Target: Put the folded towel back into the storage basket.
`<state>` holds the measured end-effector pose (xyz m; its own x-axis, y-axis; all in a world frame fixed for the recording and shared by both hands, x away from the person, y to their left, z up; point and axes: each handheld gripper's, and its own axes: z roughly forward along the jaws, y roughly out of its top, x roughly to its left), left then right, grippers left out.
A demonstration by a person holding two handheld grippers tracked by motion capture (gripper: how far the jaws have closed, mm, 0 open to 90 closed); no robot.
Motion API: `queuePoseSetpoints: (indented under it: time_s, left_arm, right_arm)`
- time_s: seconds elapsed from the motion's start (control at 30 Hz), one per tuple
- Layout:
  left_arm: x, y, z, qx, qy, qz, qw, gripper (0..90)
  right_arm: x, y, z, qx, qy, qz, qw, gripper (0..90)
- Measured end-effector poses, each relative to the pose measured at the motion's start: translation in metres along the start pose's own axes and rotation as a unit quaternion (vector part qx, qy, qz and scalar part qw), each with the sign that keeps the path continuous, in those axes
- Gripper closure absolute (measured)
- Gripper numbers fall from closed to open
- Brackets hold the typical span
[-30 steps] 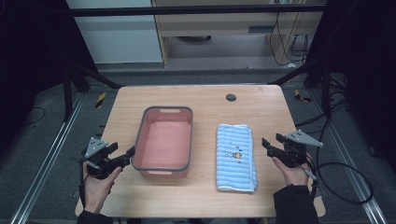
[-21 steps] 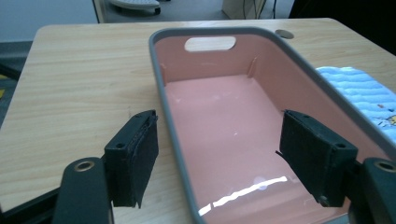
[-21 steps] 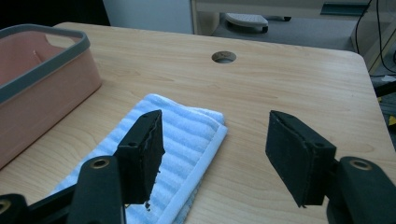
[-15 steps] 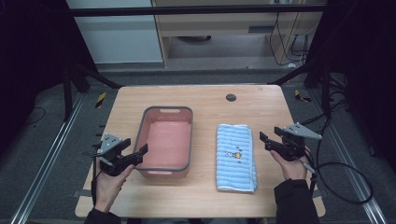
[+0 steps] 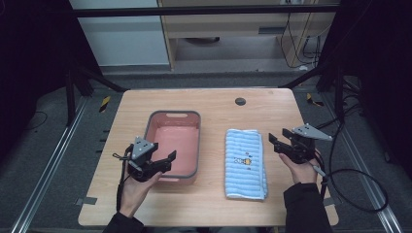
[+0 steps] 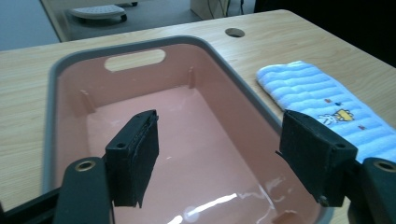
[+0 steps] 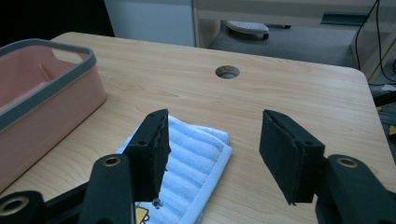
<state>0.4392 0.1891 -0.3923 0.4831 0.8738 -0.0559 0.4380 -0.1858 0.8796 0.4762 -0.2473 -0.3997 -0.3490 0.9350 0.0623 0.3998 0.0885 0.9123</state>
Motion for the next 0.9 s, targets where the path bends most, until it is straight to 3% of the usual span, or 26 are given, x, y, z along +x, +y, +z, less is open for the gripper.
queuePoseSetpoints:
  time_s: [0.4,0.9]
  left_arm:
    - [-0.025,0.002,0.016,0.006,-0.015,0.017,0.9997,28.2]
    - [-0.065,0.003,0.040,0.009,-0.052,0.026,0.9983,28.6]
  right_arm:
    - [-0.003,0.007,0.005,0.000,0.001,0.004,1.0000,42.1]
    - [-0.002,0.008,0.031,0.019,0.010,0.006,0.9998,42.2]
